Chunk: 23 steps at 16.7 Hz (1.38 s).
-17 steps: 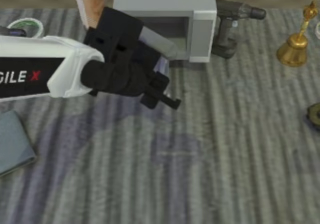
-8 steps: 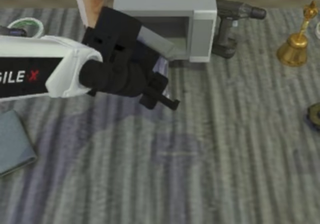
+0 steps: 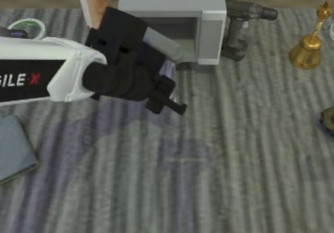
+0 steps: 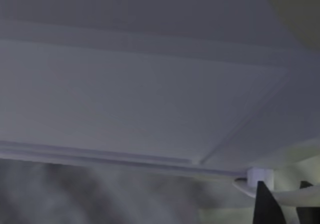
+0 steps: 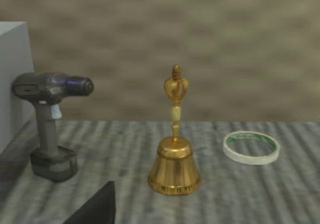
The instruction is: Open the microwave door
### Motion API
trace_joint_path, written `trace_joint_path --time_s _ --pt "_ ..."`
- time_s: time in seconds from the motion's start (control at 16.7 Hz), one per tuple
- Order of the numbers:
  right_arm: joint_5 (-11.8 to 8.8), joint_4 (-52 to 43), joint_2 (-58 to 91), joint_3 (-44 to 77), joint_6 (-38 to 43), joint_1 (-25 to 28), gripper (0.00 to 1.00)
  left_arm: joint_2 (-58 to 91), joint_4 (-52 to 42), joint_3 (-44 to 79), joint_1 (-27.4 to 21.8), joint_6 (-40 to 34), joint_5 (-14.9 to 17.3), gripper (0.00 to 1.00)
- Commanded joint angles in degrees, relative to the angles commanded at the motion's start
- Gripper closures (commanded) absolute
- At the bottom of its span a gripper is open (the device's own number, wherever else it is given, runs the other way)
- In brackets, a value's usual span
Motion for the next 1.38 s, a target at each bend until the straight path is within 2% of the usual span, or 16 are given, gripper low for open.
trace_joint_path --time_s 0.54,1.08,1.38 --pt "0.00 0.00 0.00 0.00 0.00 0.00 0.00 0.00 0.00 0.00 0.00 0.00 0.00 1.00" --pt "0.00 0.00 0.00 0.00 0.00 0.00 0.00 -1.00 -0.50 -1.13 1.50 3.52 2.92 1.00" --pt "0.00 0.00 0.00 0.00 0.00 0.00 0.00 -1.04 -0.54 -1.21 1.60 3.77 3.07 1.00"
